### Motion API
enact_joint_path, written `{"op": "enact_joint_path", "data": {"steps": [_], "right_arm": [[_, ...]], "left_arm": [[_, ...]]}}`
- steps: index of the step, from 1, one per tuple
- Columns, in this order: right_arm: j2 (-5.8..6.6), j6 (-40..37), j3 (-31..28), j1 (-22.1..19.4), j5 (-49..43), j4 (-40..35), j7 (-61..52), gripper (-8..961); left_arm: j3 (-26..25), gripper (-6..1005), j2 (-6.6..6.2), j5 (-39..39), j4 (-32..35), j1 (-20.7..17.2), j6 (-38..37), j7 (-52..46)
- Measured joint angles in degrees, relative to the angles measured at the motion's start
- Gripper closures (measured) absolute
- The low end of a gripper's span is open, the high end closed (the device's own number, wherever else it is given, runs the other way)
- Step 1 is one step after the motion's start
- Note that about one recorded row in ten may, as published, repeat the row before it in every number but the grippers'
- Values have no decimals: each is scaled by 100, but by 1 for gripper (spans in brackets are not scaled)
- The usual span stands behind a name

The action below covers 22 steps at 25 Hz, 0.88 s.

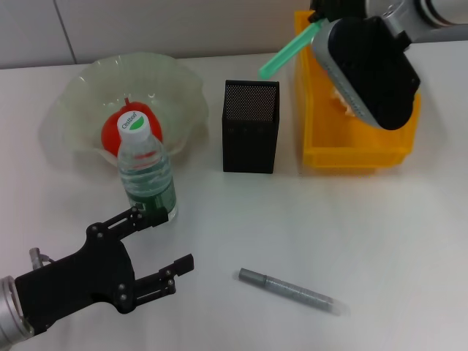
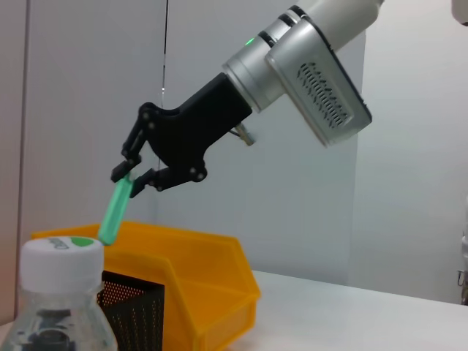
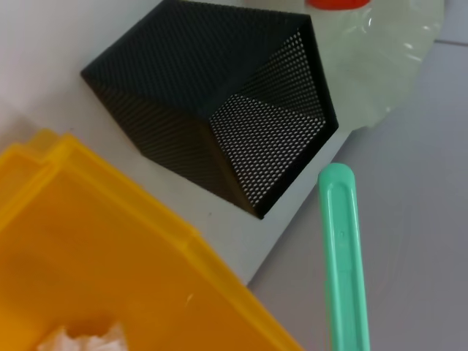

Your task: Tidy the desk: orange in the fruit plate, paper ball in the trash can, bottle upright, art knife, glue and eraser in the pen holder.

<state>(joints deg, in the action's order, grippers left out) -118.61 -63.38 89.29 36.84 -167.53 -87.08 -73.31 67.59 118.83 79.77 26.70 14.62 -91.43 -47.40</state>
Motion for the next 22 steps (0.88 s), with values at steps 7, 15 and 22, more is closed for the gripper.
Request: {"op": "enact_joint_path", "data": {"steps": [7,15,22], "right_arm": [[-25,263,257,85,2,298,172,778],[-39,452,469,173,2,715,270,777],[-48,522,575,251,1,969,306,777]], "left_arm": [[0,226,0,-5,-65,7,3,1],[3,226,0,-6,-64,9,2,3],[17,227,0,-6,-60,17,0,4]]}}
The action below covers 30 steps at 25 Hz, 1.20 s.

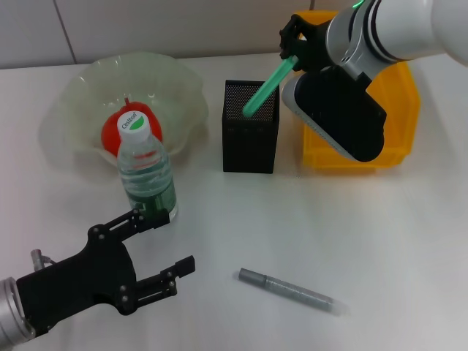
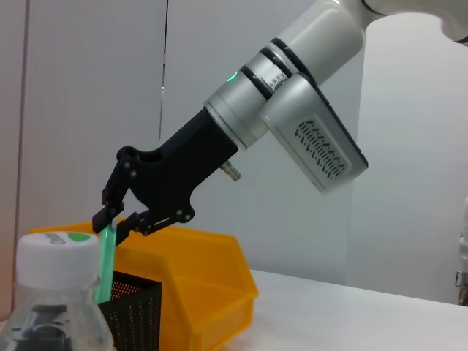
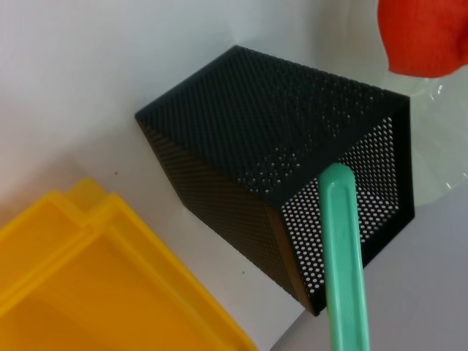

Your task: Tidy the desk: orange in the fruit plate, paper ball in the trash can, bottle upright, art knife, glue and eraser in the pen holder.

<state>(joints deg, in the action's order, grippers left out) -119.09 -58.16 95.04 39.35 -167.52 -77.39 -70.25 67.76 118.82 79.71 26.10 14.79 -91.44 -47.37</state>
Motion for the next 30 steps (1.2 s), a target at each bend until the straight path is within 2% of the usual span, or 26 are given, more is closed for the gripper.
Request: {"op": "enact_joint_path", "data": {"steps": [14,24,30], "right_arm": [[0,53,5,232,0,179,-50,777],[0,-410,95,316,0,3,-380,778],[0,-438,43,317,0,-27,-421,761]], "left_arm": [[36,227,17,1,-8,22,-5,0],[8,228,18,1,-79,138,39,0],[1,228,14,1,-79,163,44,0]]}}
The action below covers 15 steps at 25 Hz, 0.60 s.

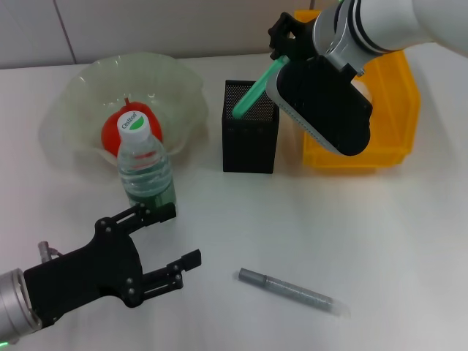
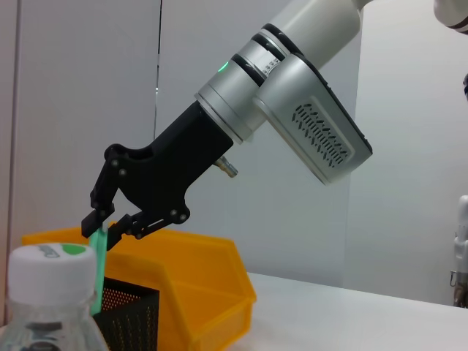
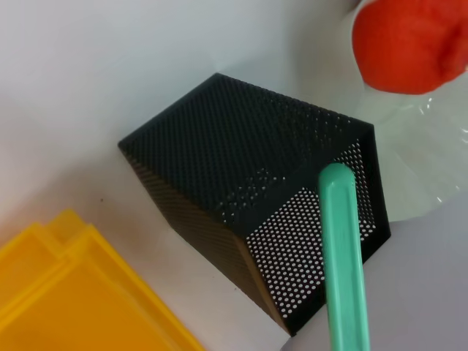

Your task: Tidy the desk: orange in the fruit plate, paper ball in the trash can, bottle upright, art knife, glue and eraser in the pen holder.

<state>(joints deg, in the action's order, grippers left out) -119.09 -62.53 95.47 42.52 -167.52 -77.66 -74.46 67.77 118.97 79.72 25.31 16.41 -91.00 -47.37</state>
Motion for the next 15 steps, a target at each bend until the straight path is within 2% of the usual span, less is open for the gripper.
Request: {"op": "enact_joint_path", "data": {"steps": [15], "right_arm": [[0,-283,7,-17,-9,-145,-119,718]], "left_arm": [[-10,229,-14,0,0,20,4,0]]}}
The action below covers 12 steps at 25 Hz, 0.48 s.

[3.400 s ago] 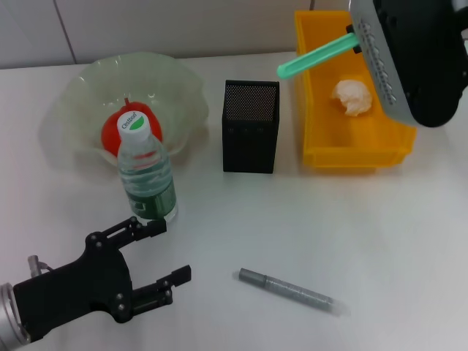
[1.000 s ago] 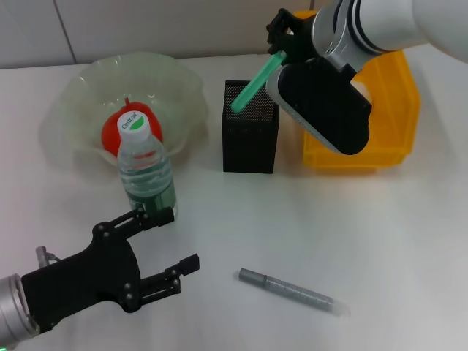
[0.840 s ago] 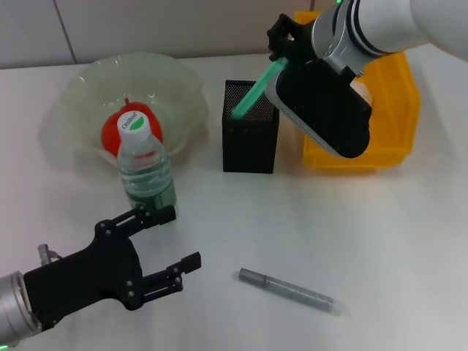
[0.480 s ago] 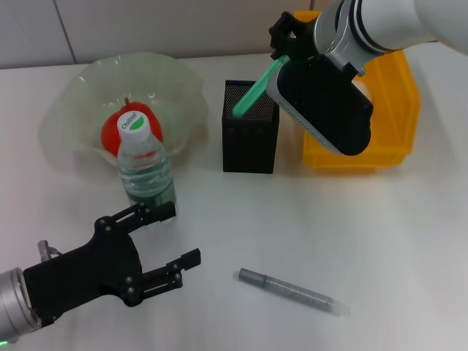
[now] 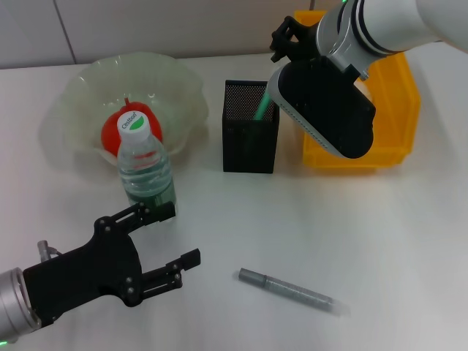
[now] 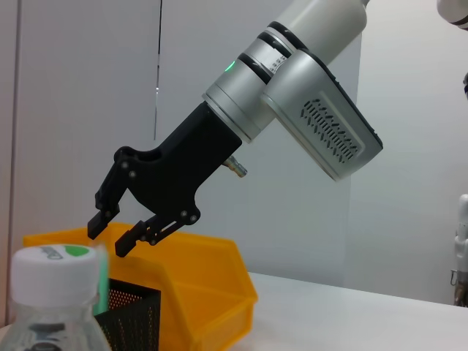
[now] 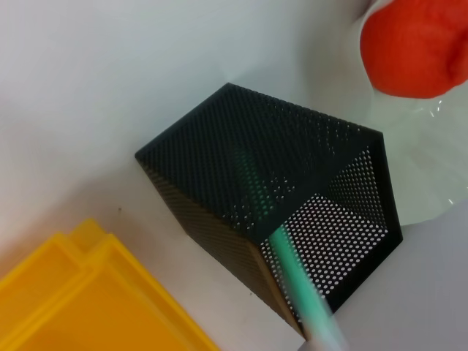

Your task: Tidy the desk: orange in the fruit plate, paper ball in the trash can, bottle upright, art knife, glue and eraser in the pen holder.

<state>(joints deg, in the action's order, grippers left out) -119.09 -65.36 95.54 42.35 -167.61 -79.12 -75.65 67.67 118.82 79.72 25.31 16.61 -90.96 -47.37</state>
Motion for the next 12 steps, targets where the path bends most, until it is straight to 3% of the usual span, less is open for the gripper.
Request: {"op": "enact_joint_path", "data": {"steps": [6,12], "right_arm": [[0,-8,-20,-59,1,-171,-140,579],[-6,-314,-288,-273,26,-1019,-653,461]], "left_arm": [[11,229,0,0,0,-3,-20,0],[38,229,-4,0,0,-40,-73,0]]}}
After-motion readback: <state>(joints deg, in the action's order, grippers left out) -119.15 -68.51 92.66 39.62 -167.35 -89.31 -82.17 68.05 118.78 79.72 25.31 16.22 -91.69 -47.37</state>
